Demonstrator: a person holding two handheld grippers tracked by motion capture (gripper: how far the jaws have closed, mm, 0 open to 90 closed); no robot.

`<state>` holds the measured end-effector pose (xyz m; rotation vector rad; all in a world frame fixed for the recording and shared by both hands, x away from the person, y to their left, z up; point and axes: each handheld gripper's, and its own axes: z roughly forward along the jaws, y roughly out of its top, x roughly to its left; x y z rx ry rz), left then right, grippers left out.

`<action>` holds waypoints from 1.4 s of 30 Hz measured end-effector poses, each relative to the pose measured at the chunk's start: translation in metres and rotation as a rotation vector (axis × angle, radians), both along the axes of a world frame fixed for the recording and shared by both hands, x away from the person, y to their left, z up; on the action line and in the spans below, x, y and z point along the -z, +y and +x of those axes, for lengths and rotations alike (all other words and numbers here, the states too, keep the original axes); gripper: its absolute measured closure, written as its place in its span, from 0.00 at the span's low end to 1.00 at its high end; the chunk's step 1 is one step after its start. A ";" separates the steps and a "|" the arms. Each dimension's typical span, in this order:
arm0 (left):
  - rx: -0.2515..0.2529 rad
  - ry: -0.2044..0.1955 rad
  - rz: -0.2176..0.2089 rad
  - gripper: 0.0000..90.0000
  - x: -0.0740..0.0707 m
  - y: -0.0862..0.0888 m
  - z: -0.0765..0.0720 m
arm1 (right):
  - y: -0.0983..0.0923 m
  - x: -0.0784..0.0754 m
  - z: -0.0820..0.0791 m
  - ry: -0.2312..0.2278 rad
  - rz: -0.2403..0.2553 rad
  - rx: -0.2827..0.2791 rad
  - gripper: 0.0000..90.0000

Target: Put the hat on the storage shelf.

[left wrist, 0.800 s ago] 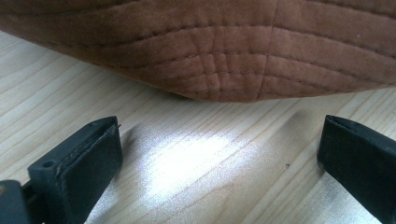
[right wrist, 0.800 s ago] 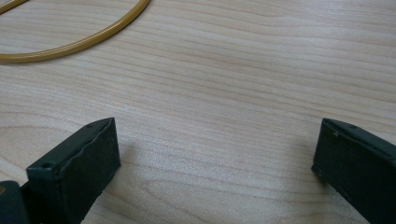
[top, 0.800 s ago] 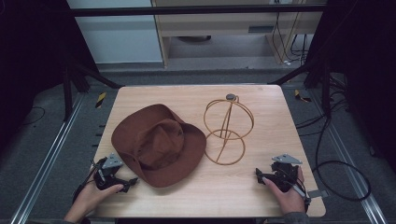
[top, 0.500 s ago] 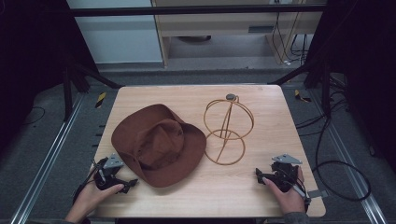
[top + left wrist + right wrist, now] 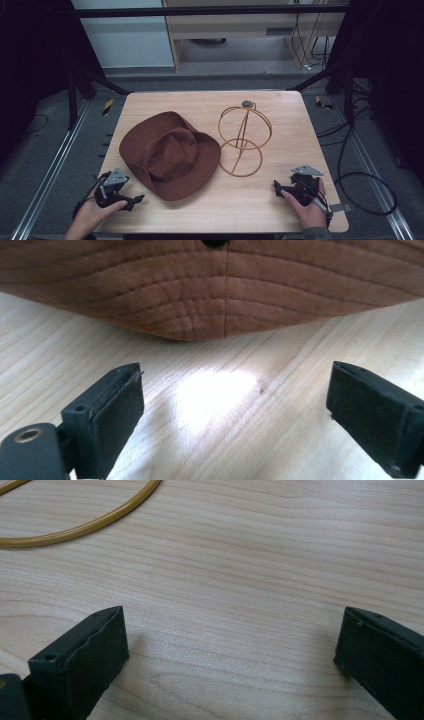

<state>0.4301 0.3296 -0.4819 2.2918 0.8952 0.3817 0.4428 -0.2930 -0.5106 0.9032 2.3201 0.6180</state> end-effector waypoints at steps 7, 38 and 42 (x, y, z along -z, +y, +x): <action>0.027 -0.046 -0.040 0.09 -0.014 0.008 -0.012 | 0.000 0.000 0.000 0.000 0.000 0.000 0.01; 0.108 -0.040 0.049 0.06 -0.090 -0.057 0.063 | 0.000 0.000 0.000 0.000 -0.001 0.000 0.01; 0.120 -0.018 0.096 0.06 -0.100 -0.067 0.072 | 0.000 0.000 0.000 0.000 -0.001 0.000 0.01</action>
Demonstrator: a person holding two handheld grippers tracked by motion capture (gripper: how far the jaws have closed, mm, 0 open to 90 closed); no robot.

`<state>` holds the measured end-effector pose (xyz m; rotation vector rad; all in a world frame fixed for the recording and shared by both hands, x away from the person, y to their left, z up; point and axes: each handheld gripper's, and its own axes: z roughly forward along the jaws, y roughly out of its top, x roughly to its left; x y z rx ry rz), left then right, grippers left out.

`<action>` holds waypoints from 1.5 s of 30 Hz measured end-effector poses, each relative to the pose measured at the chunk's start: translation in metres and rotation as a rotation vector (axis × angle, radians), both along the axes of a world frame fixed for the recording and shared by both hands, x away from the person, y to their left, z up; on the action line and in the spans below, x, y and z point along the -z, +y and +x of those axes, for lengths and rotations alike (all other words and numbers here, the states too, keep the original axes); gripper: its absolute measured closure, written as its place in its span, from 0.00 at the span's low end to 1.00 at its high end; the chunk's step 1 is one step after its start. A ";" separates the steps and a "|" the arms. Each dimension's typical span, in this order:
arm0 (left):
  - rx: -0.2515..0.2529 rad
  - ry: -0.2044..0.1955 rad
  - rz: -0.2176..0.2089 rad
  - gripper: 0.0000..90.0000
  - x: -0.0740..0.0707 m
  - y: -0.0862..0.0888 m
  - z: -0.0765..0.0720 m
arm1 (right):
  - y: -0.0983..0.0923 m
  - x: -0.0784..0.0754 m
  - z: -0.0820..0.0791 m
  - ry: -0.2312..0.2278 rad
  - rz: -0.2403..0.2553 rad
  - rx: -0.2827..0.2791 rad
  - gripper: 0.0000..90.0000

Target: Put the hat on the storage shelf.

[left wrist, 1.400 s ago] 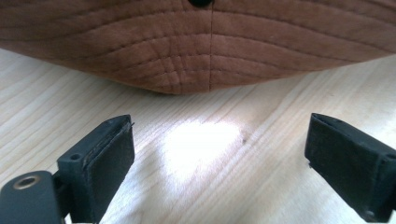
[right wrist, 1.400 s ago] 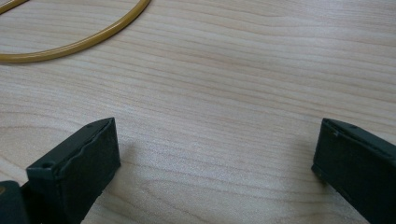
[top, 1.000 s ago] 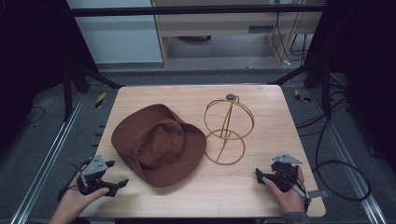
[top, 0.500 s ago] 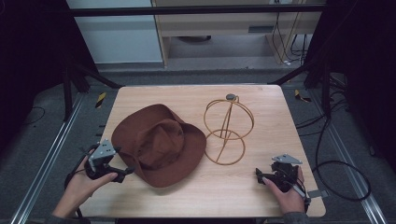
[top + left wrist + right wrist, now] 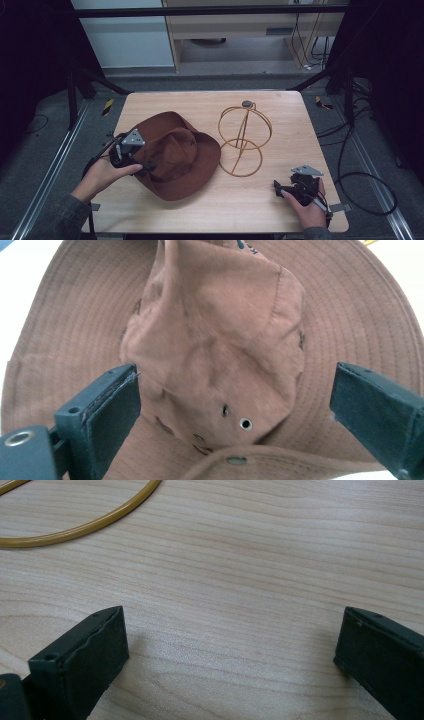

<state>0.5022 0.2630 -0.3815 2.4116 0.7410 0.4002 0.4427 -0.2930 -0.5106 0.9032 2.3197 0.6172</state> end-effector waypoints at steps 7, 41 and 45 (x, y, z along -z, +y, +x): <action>0.003 0.021 0.039 0.07 -0.014 -0.017 0.014 | 0.000 0.000 0.000 0.000 0.000 0.000 0.01; -0.037 0.143 0.116 0.39 0.007 -0.057 0.088 | 0.000 0.000 -0.001 -0.001 0.000 0.002 0.01; -0.030 0.162 0.134 0.52 0.011 -0.060 0.089 | 0.000 0.000 -0.001 -0.001 0.000 0.005 0.01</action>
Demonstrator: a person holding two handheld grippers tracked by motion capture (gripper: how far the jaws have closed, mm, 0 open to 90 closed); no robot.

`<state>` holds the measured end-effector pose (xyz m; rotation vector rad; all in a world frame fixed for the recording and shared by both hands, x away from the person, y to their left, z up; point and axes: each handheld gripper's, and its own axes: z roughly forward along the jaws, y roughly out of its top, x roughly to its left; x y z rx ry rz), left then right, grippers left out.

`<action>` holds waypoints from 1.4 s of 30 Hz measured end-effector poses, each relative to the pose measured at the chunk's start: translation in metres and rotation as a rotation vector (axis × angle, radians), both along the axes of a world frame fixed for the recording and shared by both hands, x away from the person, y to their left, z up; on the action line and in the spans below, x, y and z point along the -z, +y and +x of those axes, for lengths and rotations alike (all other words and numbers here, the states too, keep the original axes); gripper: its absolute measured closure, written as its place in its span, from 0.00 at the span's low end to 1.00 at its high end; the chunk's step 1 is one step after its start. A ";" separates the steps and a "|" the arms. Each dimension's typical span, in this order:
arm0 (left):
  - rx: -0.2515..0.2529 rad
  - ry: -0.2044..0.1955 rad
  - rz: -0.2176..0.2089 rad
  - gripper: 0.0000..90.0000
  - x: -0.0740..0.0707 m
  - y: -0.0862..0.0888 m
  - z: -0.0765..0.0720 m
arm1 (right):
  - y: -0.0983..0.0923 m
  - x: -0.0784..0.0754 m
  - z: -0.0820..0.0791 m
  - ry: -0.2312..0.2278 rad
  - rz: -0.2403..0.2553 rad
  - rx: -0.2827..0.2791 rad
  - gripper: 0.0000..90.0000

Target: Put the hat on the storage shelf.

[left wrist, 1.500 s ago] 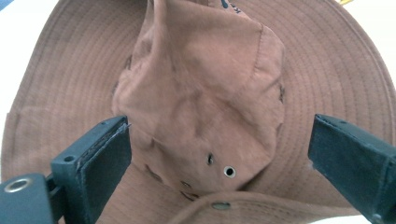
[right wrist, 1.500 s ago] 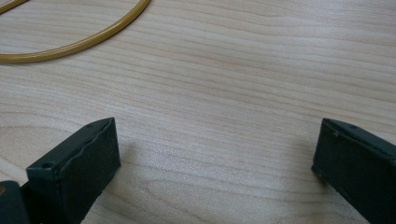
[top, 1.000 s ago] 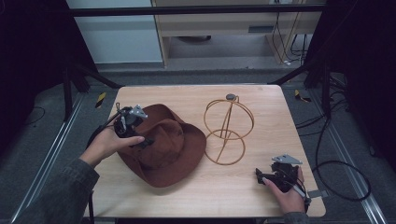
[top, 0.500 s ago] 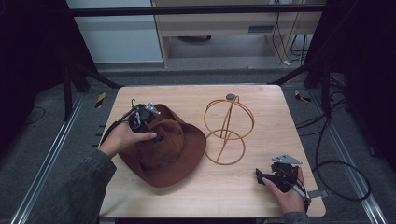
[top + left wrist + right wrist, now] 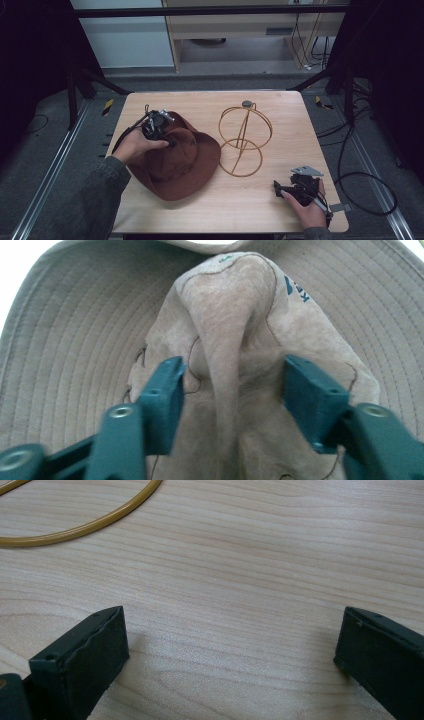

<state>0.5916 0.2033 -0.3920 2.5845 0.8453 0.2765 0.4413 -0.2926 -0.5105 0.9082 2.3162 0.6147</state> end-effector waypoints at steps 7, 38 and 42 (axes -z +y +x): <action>0.000 0.014 -0.016 0.81 0.003 0.000 0.002 | 0.000 0.000 0.000 0.000 0.000 -0.002 0.01; 0.018 -0.113 -0.133 0.98 -0.050 0.029 -0.036 | 0.000 0.000 0.000 0.000 0.000 -0.001 0.01; 0.027 -0.132 -0.146 0.98 -0.060 0.033 -0.043 | 0.000 0.000 0.000 0.000 0.000 -0.001 0.01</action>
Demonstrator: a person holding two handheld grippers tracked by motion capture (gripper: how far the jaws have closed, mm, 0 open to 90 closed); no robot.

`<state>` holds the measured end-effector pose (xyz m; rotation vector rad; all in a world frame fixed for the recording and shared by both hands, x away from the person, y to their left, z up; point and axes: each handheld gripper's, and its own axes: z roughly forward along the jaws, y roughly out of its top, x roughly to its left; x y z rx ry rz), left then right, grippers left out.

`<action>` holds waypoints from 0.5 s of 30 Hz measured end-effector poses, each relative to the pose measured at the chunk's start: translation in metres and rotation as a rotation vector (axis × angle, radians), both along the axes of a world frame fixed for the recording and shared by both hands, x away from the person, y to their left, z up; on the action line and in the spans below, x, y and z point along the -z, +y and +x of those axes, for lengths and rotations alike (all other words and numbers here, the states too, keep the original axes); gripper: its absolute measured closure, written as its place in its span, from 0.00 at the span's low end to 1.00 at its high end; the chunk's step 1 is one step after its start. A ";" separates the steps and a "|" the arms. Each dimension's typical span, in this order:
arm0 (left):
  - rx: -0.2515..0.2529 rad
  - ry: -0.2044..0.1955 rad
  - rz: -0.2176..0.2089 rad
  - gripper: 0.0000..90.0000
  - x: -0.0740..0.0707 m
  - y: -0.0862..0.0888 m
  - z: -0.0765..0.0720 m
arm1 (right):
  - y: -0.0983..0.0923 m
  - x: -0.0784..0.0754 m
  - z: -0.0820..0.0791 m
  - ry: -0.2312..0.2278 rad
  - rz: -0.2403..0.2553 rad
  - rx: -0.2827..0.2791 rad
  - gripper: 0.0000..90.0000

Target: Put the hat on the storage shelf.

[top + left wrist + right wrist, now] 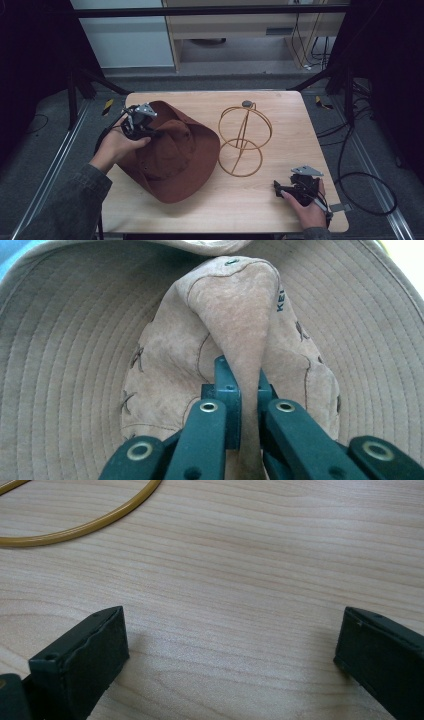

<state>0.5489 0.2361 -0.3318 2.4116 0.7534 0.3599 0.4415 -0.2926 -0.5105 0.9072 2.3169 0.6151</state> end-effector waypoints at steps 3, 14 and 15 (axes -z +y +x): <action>-0.002 -0.004 -0.004 0.98 -0.004 0.004 -0.002 | 0.000 0.000 0.000 0.000 0.000 0.000 0.01; -0.013 -0.032 -0.018 0.98 -0.022 0.022 -0.011 | -0.001 0.000 0.000 0.000 -0.008 0.002 0.01; -0.015 -0.037 -0.019 0.98 -0.023 0.024 -0.012 | -0.001 0.000 0.000 0.000 -0.008 0.002 0.01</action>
